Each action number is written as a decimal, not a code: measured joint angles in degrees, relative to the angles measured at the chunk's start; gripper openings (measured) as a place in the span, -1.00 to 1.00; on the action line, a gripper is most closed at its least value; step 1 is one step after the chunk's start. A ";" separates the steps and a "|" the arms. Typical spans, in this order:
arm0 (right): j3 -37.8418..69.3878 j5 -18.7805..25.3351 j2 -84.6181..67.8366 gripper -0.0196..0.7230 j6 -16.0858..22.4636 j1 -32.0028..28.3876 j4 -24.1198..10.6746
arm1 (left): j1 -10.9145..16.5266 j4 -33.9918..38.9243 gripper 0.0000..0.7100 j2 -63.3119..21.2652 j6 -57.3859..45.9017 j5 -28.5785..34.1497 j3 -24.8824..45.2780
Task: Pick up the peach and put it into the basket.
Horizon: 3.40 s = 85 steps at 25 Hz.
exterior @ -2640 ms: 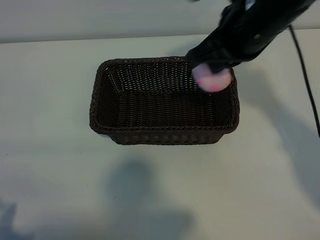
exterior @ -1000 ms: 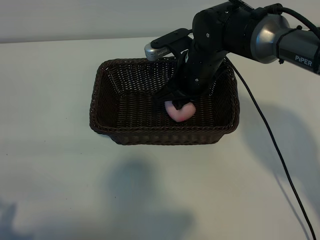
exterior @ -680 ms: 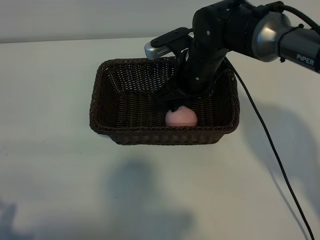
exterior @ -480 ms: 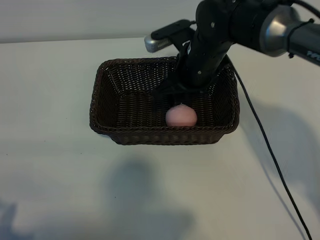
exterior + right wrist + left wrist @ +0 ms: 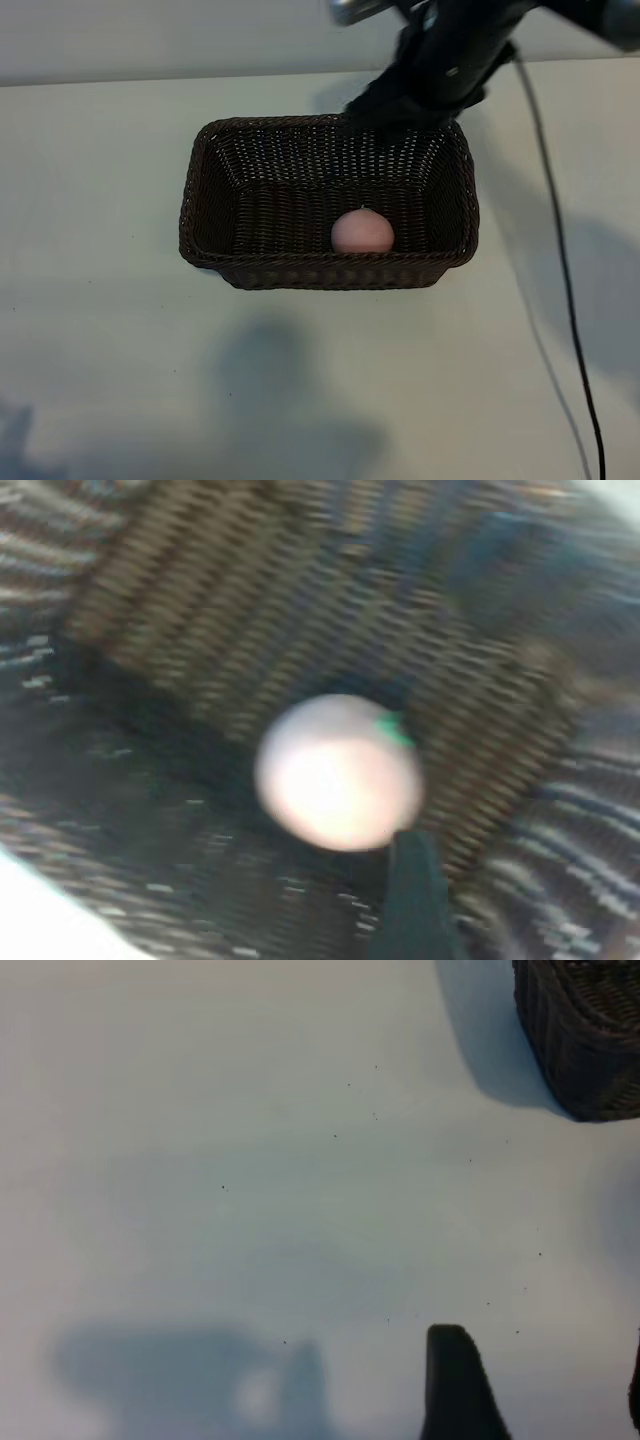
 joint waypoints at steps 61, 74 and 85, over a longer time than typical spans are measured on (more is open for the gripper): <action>25.97 8.72 -78.10 0.39 -0.13 -29.17 -3.57 | 0.00 0.00 0.20 0.00 0.00 -0.02 0.00; 44.76 2.04 -96.29 0.39 -0.13 -27.76 -3.82 | 0.00 0.00 0.20 0.00 0.00 -0.02 0.00; 54.61 1.48 -106.62 0.39 0.36 -27.07 -3.87 | 0.00 0.00 0.20 0.00 0.00 -0.02 0.00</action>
